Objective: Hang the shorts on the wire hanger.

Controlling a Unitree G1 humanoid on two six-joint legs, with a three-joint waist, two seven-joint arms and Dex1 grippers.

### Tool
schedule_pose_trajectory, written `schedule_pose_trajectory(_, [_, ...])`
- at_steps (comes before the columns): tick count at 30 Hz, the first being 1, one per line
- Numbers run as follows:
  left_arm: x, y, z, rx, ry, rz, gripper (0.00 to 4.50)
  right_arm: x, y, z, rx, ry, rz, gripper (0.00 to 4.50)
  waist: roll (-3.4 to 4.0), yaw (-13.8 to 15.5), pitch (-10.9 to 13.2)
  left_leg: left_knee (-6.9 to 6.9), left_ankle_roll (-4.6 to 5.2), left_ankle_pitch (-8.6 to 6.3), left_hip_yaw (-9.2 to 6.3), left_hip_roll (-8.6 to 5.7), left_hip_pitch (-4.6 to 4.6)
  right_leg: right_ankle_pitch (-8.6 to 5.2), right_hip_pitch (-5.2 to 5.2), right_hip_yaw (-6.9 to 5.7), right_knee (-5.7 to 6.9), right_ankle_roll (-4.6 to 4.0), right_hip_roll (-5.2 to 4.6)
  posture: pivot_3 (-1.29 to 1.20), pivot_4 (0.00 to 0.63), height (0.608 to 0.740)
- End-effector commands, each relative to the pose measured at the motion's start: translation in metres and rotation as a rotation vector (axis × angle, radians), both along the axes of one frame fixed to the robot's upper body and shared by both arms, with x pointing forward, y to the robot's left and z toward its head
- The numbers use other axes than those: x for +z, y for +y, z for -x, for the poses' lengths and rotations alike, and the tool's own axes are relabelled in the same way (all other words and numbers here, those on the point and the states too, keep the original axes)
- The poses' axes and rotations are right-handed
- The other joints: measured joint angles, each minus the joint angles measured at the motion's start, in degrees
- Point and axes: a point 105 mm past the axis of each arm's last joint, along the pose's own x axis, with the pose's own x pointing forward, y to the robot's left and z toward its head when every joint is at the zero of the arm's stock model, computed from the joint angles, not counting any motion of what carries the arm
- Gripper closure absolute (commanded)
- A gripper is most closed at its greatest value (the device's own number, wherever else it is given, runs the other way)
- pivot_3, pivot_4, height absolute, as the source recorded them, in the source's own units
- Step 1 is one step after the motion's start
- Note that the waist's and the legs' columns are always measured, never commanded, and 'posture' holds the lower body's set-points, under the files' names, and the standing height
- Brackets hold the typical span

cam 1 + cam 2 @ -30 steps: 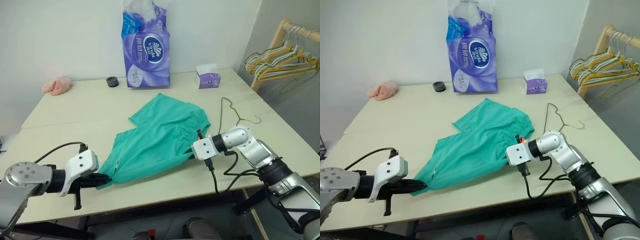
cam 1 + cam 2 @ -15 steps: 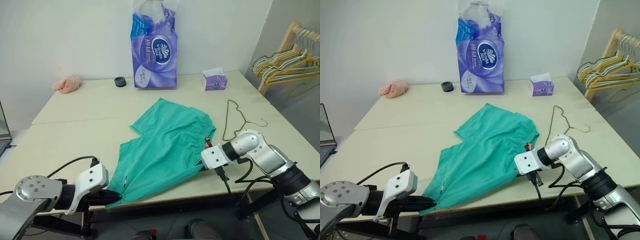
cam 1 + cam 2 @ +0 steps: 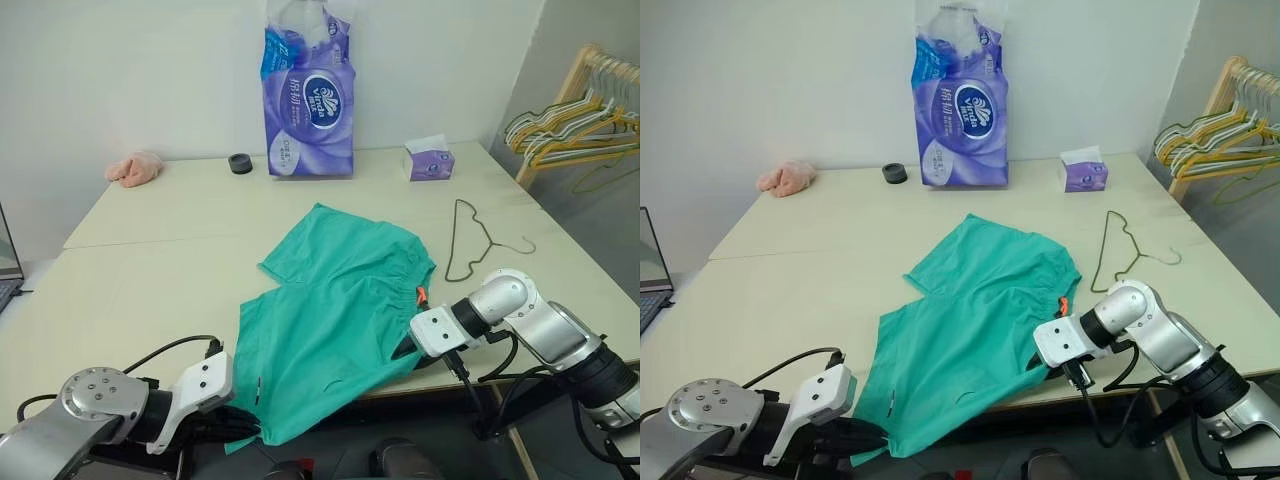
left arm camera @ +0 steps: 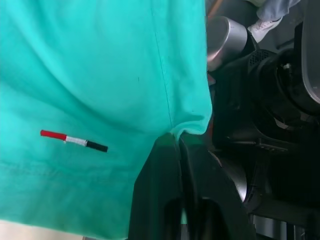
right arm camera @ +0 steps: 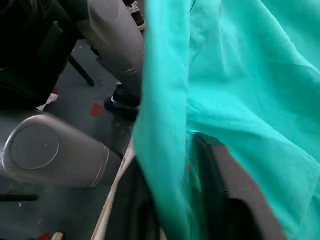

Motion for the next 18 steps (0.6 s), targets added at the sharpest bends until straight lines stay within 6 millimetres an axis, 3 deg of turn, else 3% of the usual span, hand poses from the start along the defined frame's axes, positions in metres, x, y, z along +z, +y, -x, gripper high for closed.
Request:
schedule_pose_trajectory(1, [0.004,-0.004,-0.004,0.006,-0.007,0.012,2.98,0.015,-0.003,0.007,0.041,0.012,-0.021,2.17,-0.02,0.0,0.0,0.00,0.00,0.00,0.00,0.00,0.00,0.00,0.00,0.00,0.00,0.00,0.00,-0.21,0.008,0.740])
schedule_pose_trajectory(5, [0.006,-0.005,-0.003,-0.004,-0.005,0.014,1.78,0.029,-0.001,0.013,0.028,0.061,-0.090,0.82,-0.03,-0.1,0.0,0.00,0.00,0.00,-0.01,0.01,0.00,0.00,-0.01,-0.02,0.00,0.00,0.00,-0.21,0.009,0.740])
schedule_pose_trajectory(8, [0.014,-0.011,-0.013,0.018,-0.055,0.073,0.89,0.063,0.011,0.007,-0.105,0.185,-0.315,0.00,-0.03,-0.3,0.1,0.00,0.00,0.00,-0.02,0.01,0.00,0.00,-0.01,-0.01,0.00,0.00,0.01,-0.22,0.011,0.740])
schedule_pose_trajectory(10, [0.023,-0.017,-0.025,0.050,-0.109,0.138,0.27,0.081,0.013,-0.013,-0.240,0.214,-0.454,0.00,-0.07,-0.3,0.1,0.00,0.00,0.00,-0.04,0.01,0.00,0.00,0.01,-0.03,0.00,0.00,0.01,-0.22,0.011,0.740])
schedule_pose_trajectory(14, [0.046,-0.023,-0.054,0.149,-0.228,0.249,0.27,0.098,-0.001,-0.061,-0.537,0.190,-0.644,0.00,-0.19,-0.2,0.1,0.02,0.00,0.00,-0.04,0.00,-0.01,0.00,0.02,-0.02,0.01,0.01,0.01,-0.22,0.013,0.740])
schedule_pose_trajectory(18, [0.066,-0.017,-0.083,0.244,-0.349,0.291,0.27,0.097,-0.041,-0.121,-0.988,0.086,-0.789,0.00,-0.23,-0.2,0.1,0.04,0.00,0.00,-0.02,-0.02,-0.06,0.03,-0.01,0.03,-0.02,0.02,0.00,-0.22,0.017,0.740])
